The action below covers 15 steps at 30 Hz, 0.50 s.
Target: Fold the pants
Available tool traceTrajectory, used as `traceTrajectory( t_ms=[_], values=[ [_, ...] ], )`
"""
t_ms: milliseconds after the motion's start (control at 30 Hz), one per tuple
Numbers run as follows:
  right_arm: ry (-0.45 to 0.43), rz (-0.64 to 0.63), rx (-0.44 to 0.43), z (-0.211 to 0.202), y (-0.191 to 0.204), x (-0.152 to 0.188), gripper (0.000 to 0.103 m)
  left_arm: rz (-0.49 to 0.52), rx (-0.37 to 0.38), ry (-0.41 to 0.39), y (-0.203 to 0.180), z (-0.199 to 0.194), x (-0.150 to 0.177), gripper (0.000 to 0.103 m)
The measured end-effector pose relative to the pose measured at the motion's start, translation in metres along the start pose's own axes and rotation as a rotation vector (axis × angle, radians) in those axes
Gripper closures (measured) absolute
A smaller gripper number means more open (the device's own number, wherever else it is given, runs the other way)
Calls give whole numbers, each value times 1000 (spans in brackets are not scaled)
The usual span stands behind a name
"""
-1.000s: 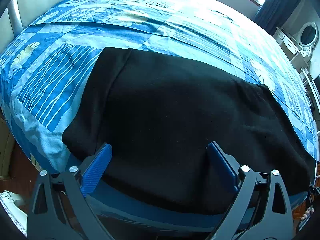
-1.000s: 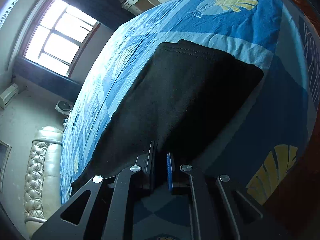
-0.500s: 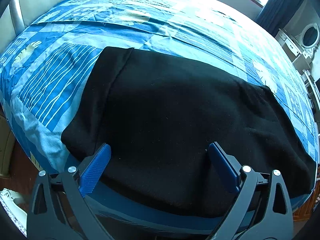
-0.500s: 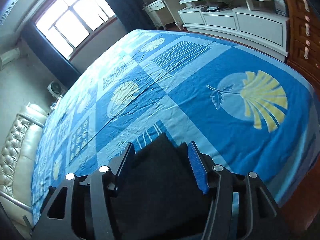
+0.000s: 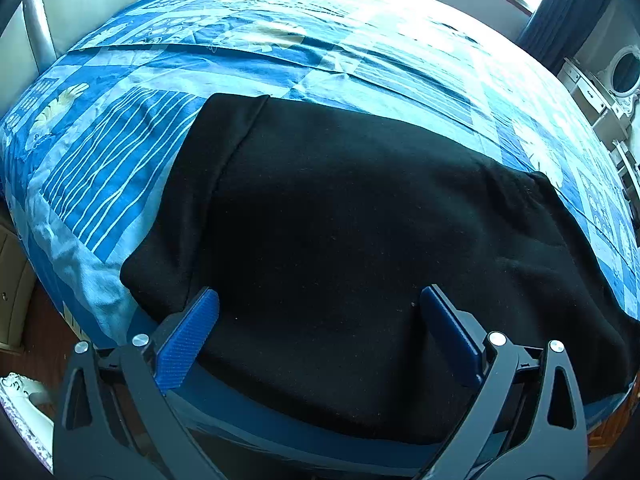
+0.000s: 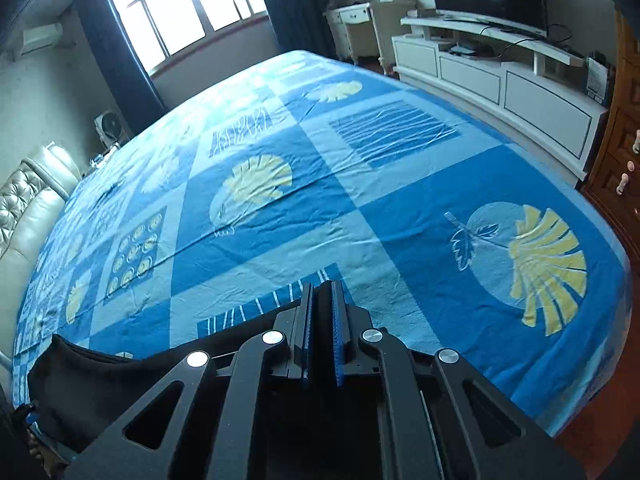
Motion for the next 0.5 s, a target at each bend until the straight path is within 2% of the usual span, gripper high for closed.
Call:
traceTrajectory(
  t_ms=[100,233,267,300,333,500],
  values=[
    [0,2,70,0,-20,3,95,6,1,-1,0,0,1,2],
    [130,115,96,43,-44,36,92,11,-3,-9,-1,1,1,2],
    [121,142,91,46,-45,38,88,11,-4,-10,-1,1,1,2],
    [109,180,88,44,-48,36,75,10,-4,-9,-1,1,1,2],
    [93,233,86,39,-52,33,70,9,-3,-8,-1,1,1,2],
    [-26,441,-3,-21,-64,30,68,11,9,-10,0,0,1,2]
  ],
)
Point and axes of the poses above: each gripper's, at about its wrist camera, not at the fingertips, and z roughly the way its jaws point, y to its left, x to its underside, the point moved 7 cm from there along z, roughly the way its jaws point, and after that the axes turned 13 degrees about -y, right-handed, at the moved point
